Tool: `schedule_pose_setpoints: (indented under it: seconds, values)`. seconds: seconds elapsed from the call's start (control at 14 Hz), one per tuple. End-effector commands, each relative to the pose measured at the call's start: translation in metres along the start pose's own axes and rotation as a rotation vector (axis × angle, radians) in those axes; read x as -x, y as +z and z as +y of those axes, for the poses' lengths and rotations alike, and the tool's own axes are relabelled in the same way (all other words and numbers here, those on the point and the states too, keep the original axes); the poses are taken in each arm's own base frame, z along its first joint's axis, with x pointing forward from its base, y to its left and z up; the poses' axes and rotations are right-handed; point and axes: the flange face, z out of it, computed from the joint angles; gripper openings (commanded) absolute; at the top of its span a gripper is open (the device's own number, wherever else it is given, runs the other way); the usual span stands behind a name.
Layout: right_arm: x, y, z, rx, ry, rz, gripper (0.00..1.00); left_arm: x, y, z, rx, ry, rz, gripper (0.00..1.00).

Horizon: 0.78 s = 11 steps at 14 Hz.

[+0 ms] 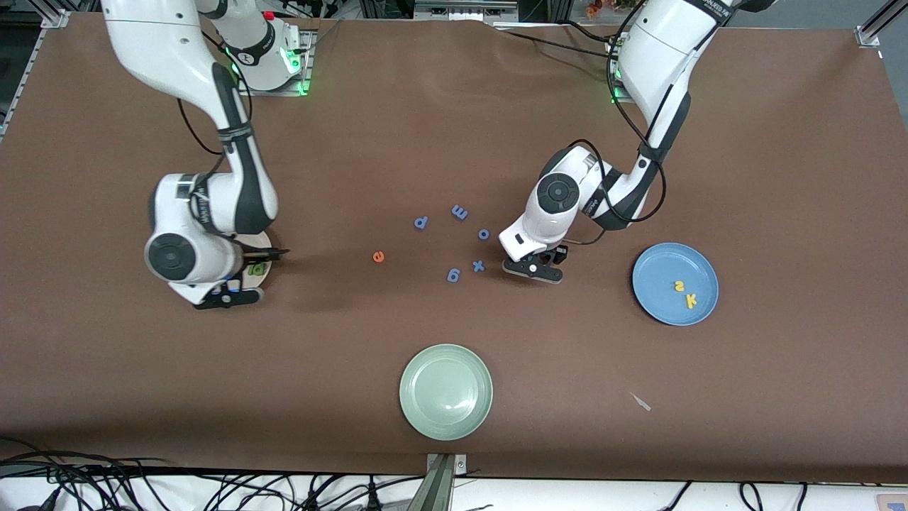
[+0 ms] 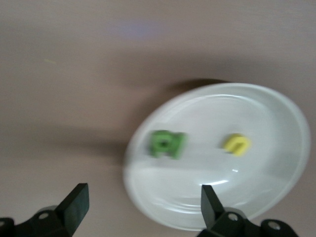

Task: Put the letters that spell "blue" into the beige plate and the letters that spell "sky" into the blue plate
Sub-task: 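Drop the yellow u in the beige plate while the left gripper grasps teal y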

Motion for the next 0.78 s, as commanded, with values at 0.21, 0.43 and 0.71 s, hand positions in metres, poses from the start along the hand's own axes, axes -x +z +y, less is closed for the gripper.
schedule_pose_setpoints:
  seconds: [0.21, 0.43, 0.71]
  values:
    - [0.005, -0.013, -0.099, -0.137, 0.175, 0.039, 1.00, -0.006, -0.008, -0.001, 0.013, -0.014, 0.009, 0.15]
    - [0.010, -0.007, -0.140, -0.133, 0.245, 0.080, 1.00, -0.008, -0.014, -0.002, 0.014, -0.014, 0.017, 0.09]
    - [0.017, 0.007, -0.189, -0.136, 0.334, 0.134, 1.00, -0.010, -0.016, -0.009, 0.011, -0.023, 0.014, 0.11]
